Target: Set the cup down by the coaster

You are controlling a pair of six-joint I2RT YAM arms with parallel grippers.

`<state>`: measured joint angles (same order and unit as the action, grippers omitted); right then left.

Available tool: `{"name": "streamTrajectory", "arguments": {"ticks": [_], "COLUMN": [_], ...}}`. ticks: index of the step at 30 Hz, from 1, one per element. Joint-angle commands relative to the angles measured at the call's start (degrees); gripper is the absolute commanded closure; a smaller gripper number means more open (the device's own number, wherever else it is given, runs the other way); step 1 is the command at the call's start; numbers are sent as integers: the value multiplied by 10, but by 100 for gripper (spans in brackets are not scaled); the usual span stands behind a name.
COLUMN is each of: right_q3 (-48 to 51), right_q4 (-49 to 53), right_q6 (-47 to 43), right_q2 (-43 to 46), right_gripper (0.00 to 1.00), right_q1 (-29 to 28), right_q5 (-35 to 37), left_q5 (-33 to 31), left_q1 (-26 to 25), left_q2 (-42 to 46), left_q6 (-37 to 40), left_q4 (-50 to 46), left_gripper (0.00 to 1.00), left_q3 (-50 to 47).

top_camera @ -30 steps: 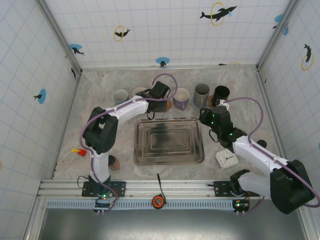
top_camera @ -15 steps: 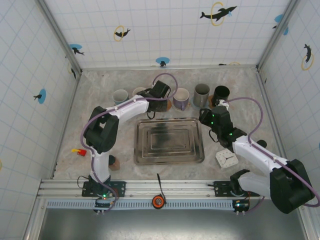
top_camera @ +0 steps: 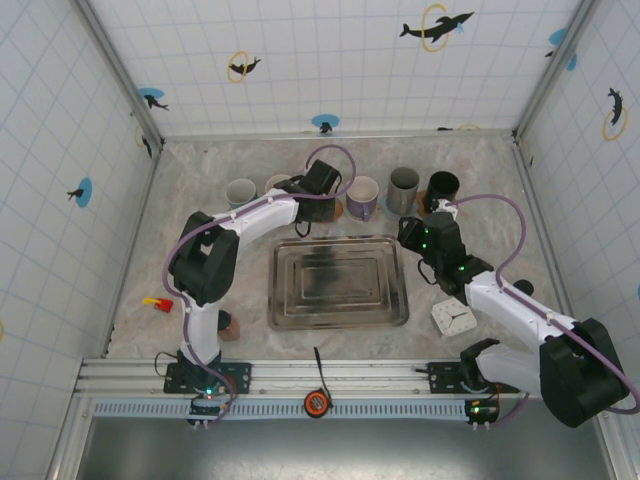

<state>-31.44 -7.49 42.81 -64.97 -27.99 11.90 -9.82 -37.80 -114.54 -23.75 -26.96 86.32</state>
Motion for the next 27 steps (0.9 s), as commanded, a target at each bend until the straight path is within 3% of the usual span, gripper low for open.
{"name": "streamTrajectory", "arguments": {"ticks": [1,16,24,27], "right_q3": [-32,-33,-33,-34], "right_q4": [-13,-15,-17,-15], "right_q6": [-4,-3,-2,-1], "right_q2": [-3,-7,-10,-10], "right_gripper": [45,46,45,44], "right_q1": [5,5,5,5], "right_q5": [-2,-6,-7,-7], "left_q5": [-1,7,12,18], "left_q1": [3,3,4,3], "left_q2": [-4,-2,6,14], "left_q6": [14,11,11,7], "left_q4": [-1,-16,-17,-13], "left_gripper": [100,76,69,61], "left_q3": [27,32,28,22]}}
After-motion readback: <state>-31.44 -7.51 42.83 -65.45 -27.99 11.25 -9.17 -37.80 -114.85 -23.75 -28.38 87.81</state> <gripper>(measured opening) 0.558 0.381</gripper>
